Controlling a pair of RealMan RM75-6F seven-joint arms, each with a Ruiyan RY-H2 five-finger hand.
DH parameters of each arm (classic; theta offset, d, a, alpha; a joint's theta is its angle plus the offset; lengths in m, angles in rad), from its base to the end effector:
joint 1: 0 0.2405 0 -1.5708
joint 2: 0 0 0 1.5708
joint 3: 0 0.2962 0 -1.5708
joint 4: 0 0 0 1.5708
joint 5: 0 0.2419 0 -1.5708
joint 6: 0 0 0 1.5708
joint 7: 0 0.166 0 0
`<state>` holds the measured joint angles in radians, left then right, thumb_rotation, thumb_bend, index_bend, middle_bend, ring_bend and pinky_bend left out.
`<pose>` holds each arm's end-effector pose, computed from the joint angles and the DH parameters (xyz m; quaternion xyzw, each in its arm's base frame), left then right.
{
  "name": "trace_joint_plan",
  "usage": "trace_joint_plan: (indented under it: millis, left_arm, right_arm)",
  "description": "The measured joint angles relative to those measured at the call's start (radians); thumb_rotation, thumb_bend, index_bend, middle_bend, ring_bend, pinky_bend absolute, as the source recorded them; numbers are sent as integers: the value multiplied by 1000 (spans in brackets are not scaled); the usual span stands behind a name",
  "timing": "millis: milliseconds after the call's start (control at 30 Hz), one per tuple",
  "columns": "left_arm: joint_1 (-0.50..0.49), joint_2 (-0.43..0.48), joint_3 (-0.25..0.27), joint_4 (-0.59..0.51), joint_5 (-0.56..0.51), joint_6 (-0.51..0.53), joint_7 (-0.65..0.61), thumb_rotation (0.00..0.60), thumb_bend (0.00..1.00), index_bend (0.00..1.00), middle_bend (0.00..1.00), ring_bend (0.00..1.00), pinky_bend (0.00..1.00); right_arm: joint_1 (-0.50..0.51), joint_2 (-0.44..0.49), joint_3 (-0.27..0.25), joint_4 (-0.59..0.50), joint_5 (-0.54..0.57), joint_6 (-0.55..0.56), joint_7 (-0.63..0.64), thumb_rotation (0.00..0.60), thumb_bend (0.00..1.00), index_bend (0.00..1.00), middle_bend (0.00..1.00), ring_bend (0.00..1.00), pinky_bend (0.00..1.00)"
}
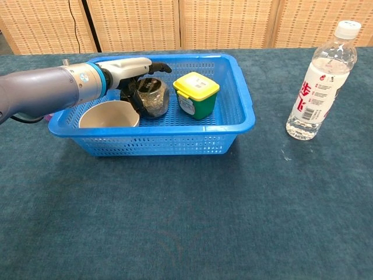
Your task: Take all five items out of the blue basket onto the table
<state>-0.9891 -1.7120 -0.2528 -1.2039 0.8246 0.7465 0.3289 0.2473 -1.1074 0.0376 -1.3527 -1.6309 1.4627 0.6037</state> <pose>-0.1170 0.4659 -0.1083 -0.7385 -0.4369 -0.3392 0.3857 -0.3627 -0.2713 0.1706 0.5989 -0.4305 0.5142 0.4377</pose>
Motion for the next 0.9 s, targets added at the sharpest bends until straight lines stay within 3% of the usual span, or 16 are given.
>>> trace_joint_plan:
  millis: [133, 267, 400, 633, 900]
  left_arm:
    - [-2, -16, 0, 27, -3, -1, -8, 600, 227, 82, 12, 124, 304]
    - [-3, -33, -3, 47, 3, 10, -20, 600, 257, 250, 148, 275, 425]
    - [1, -46, -7, 61, 21, 46, -26, 600, 276, 339, 227, 327, 450]
    - [15, -51, -19, 58, 57, 94, -48, 600, 279, 372, 254, 350, 459]
    - [42, 20, -47, -70, 137, 164, -105, 600, 276, 373, 254, 350, 459]
  right_arm:
    - [1, 0, 0, 1, 2, -2, 3, 600, 0, 0, 0, 0, 0]
    - [2, 0, 0, 3, 2, -3, 4, 600, 0, 0, 0, 0, 0]
    - [2, -1, 0, 3, 1, -4, 5, 600, 0, 0, 0, 0, 0]
    - [2, 0, -1, 1, -1, -1, 5, 600, 0, 0, 0, 0, 0]
    - [-1, 3, -3, -7, -6, 7, 4, 600, 0, 0, 0, 0, 0]
